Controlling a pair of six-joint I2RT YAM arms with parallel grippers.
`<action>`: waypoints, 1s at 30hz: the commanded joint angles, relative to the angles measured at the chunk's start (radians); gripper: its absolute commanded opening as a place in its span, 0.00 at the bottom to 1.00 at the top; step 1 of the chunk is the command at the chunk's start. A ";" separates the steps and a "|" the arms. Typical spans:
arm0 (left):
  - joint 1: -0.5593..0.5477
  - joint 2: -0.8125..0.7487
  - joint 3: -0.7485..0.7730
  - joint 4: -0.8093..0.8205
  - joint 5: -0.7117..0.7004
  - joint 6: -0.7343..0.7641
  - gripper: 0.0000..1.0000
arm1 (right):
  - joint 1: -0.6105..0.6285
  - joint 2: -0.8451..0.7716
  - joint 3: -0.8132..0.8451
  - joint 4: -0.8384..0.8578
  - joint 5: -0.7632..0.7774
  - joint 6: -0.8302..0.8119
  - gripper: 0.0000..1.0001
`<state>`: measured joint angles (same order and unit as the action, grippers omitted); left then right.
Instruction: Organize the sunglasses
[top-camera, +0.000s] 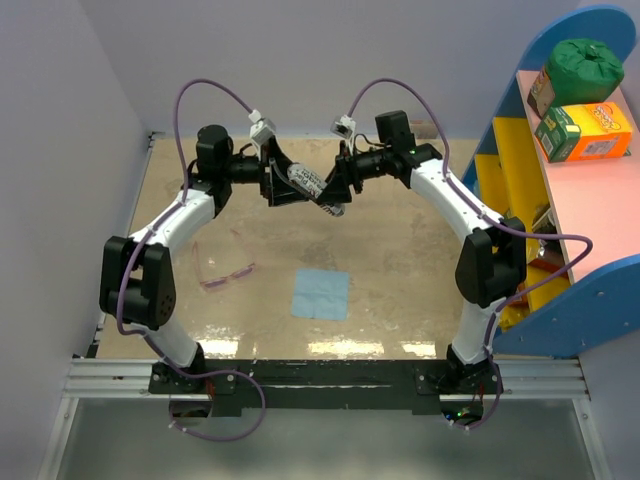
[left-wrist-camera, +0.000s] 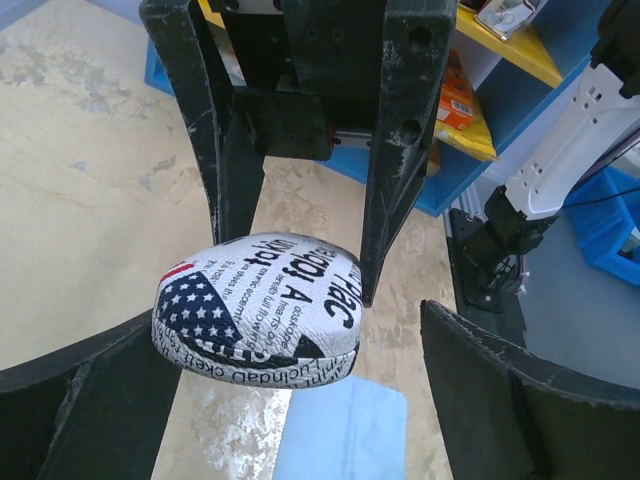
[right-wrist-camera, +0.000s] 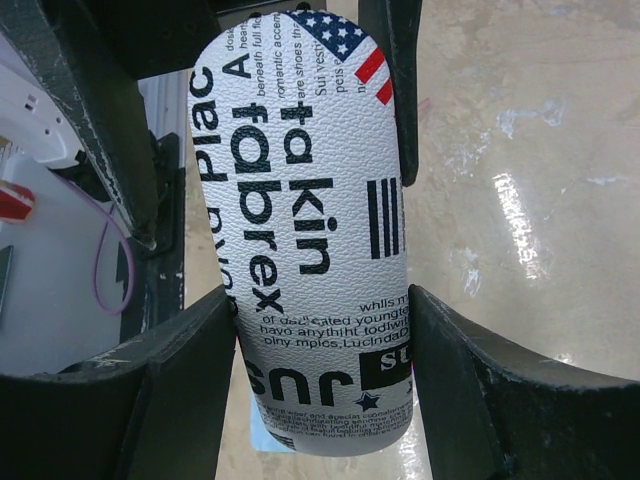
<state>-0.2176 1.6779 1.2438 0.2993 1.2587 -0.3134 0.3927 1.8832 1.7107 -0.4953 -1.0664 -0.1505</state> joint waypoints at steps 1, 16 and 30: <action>-0.023 0.013 0.049 0.072 0.042 -0.036 0.94 | 0.006 -0.068 0.000 -0.002 -0.069 -0.027 0.16; -0.026 0.017 0.036 0.037 0.074 0.013 0.75 | -0.014 -0.049 0.017 0.032 -0.167 0.048 0.15; -0.034 0.034 0.045 0.032 0.084 0.017 0.12 | -0.015 -0.042 0.026 0.031 -0.165 0.054 0.17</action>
<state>-0.2382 1.6970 1.2549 0.3161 1.3067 -0.3218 0.3801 1.8824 1.7096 -0.5007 -1.1912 -0.1150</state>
